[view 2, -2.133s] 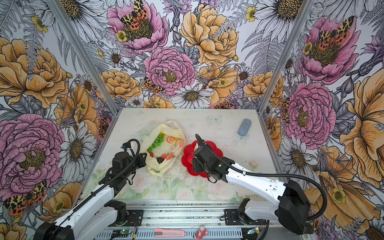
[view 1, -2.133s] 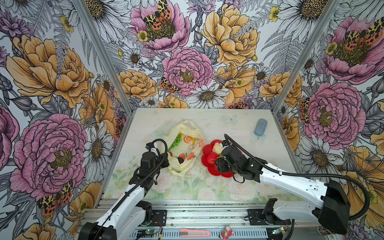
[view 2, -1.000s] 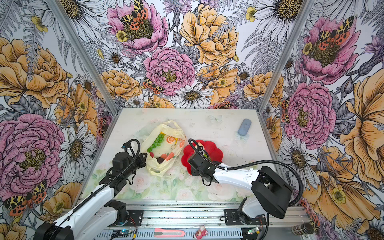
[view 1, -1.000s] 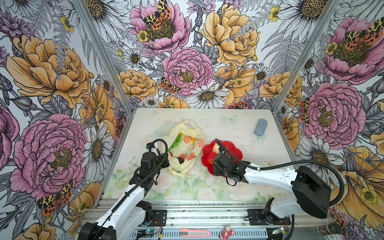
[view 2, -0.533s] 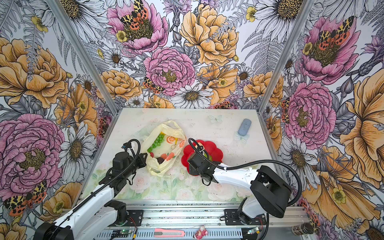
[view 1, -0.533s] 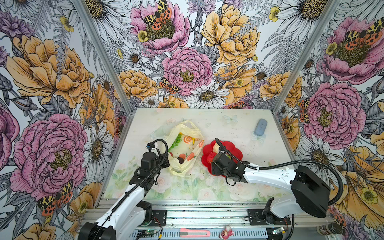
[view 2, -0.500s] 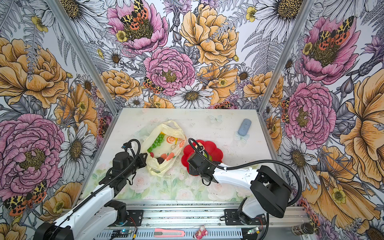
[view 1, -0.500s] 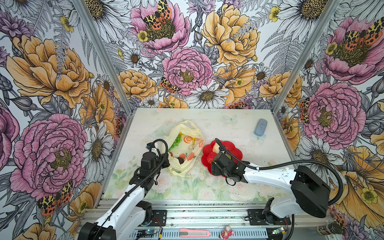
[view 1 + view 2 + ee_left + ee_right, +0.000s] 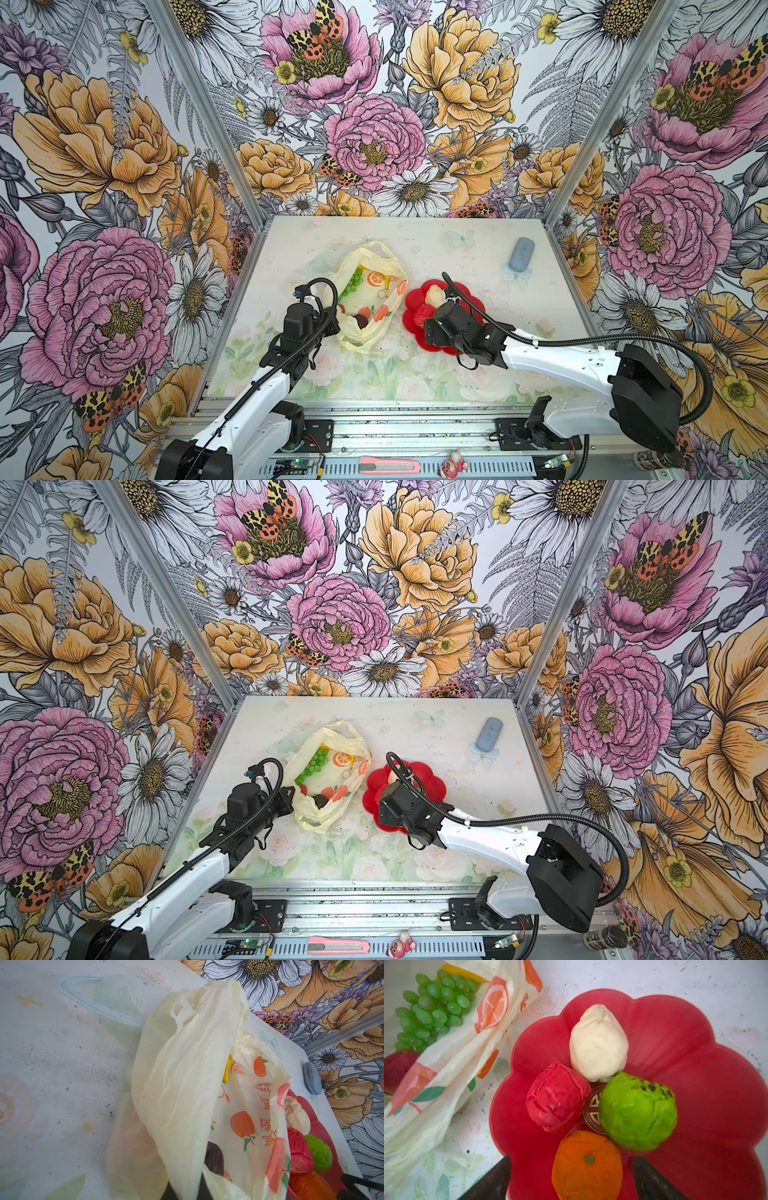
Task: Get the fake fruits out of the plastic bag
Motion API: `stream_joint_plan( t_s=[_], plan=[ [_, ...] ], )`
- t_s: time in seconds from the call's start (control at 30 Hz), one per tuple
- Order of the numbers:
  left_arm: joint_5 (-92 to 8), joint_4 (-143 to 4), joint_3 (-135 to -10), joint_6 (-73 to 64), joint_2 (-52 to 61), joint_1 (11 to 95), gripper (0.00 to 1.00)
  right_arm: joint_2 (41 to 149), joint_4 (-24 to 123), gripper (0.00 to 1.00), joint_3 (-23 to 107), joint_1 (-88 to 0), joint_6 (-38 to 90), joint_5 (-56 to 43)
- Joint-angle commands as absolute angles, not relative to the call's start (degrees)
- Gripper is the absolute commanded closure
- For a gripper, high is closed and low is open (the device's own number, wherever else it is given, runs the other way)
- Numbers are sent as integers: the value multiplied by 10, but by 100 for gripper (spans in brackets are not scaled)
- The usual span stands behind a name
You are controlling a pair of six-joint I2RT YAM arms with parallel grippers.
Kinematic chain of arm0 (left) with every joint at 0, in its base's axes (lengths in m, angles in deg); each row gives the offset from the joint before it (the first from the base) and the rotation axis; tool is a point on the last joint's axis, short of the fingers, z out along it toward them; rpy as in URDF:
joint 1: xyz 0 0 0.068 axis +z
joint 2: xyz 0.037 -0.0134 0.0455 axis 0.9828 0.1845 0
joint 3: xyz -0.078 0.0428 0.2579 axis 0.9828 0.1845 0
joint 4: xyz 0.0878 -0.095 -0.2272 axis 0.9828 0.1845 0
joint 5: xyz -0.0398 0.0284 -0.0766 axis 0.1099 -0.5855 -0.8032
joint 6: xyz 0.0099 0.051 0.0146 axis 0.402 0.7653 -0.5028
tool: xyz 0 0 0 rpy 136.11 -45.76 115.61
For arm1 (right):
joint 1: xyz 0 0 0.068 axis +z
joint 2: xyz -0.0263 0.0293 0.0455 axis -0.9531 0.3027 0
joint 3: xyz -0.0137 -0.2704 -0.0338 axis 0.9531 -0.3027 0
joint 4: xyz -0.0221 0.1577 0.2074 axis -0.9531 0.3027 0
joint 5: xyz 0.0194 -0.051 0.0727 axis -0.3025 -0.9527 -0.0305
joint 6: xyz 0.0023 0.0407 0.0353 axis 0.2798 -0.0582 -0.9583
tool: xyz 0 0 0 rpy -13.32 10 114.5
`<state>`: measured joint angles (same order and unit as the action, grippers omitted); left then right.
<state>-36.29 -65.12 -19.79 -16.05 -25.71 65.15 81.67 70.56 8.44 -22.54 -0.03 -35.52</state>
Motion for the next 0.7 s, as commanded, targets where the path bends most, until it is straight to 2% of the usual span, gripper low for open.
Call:
stream_joint_plan(
  t_s=[0.0, 0.13, 0.33, 0.5, 0.67],
  plan=[
    [-343, -649, -257, -148, -239, 623, 100, 778, 716, 8, 98, -240, 24, -385],
    [-289, -624, -358, -121, -182, 541, 100, 767, 714, 8, 118, -249, 44, -390],
    [-323, -621, -459, -112, -106, 493, 100, 785, 699, 8, 165, -250, 74, -394],
    [-298, -589, -403, -147, -140, 527, 100, 816, 670, 9, 182, -248, 75, -359],
    [-329, -574, -307, -190, -210, 576, 100, 878, 657, 12, 228, -238, 98, -306]
  ],
)
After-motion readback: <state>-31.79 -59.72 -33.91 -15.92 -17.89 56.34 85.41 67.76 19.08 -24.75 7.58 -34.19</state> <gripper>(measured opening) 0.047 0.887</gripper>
